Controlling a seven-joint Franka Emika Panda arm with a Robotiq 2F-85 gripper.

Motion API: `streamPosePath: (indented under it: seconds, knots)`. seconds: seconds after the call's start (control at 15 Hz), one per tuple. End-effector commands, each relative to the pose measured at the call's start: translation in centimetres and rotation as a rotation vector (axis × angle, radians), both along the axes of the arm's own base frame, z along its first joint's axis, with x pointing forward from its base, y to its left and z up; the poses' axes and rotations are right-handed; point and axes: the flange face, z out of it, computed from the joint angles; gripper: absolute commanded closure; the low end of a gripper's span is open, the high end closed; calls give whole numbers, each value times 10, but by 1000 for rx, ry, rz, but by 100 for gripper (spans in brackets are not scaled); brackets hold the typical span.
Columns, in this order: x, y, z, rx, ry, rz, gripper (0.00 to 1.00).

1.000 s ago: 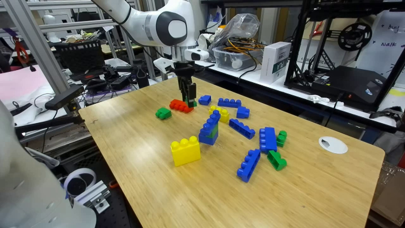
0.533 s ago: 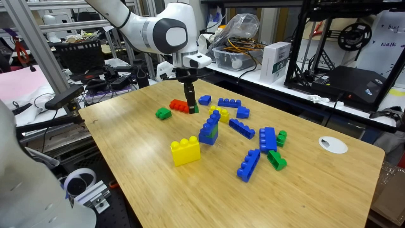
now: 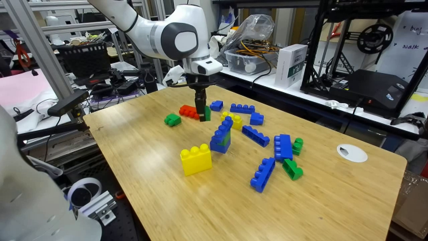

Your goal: Pick up the blue and green object, move it to the right side of the table, then pick up the green object on the far right of the table and put it on the blue and green object

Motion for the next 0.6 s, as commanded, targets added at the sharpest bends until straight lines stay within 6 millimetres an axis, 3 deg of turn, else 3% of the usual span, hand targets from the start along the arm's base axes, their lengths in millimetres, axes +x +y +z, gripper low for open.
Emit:
streamPosePath:
  seconds: [0.0,0.53]
  knots:
    - [0,-6,-4,6,-32,-54,56]
    - [-1,-21,-18,11,-36,-124,56]
